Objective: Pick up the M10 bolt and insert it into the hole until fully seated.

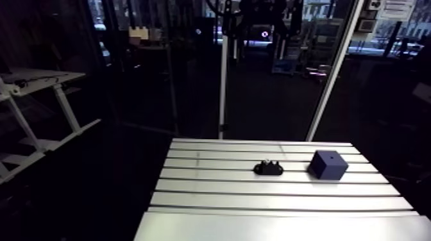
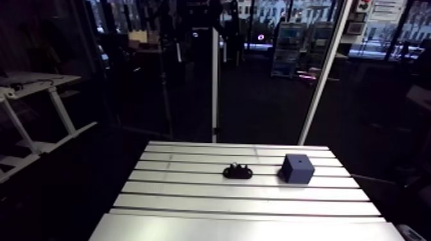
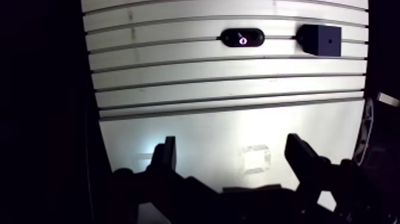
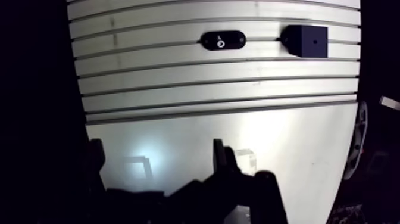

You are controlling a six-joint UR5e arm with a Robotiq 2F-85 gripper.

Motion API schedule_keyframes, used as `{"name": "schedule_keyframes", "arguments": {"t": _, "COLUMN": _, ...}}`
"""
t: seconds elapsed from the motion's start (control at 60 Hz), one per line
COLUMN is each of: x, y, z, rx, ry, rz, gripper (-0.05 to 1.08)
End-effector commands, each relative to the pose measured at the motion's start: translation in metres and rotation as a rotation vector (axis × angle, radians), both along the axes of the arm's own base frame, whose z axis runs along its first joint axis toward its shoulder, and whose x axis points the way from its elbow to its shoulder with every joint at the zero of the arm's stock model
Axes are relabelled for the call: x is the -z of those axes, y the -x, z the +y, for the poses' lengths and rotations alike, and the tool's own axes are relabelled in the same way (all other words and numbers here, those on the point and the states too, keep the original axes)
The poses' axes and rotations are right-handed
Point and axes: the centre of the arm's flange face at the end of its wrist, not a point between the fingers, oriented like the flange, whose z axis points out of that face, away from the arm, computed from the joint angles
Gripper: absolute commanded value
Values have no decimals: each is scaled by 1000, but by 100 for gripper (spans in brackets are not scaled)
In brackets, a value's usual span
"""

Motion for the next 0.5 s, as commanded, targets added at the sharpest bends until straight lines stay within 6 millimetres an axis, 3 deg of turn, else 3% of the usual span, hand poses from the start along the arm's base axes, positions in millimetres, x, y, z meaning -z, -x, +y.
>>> {"name": "schedule_keyframes", "arguments": {"t": 0.017, "x": 1, "y": 1, "z": 0, "rx": 0, "ry": -1, "rz": 0, "gripper": 0}}
{"name": "schedule_keyframes", "arguments": {"t": 0.5, "x": 1, "y": 4, "z": 0, "rx": 0, "ry": -2, "rz": -1, "gripper": 0}}
